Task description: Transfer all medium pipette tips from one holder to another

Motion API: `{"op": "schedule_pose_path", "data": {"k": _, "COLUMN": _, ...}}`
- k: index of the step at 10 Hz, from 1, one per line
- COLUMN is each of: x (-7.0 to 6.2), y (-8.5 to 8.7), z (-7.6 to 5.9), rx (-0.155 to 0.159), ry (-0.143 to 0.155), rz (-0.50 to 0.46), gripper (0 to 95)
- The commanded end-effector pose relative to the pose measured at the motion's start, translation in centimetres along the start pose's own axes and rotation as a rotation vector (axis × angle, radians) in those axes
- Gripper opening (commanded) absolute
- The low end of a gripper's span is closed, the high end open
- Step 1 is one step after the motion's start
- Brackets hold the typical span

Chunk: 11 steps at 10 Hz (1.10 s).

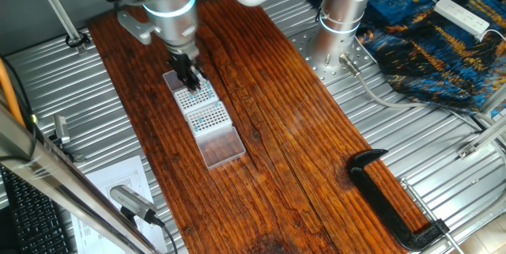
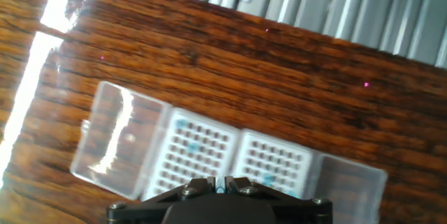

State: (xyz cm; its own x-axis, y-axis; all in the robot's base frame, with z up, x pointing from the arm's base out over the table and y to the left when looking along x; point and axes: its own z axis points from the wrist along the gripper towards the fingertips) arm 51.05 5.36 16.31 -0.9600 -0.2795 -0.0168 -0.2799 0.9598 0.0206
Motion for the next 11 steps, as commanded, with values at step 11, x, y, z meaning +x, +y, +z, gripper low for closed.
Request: {"op": "schedule_pose_path", "data": {"k": 11, "x": 1.3, "y": 1.6, "z": 2.0, "rx": -0.025, "ry": 0.007, "rz": 0.028, "gripper": 0.0}}
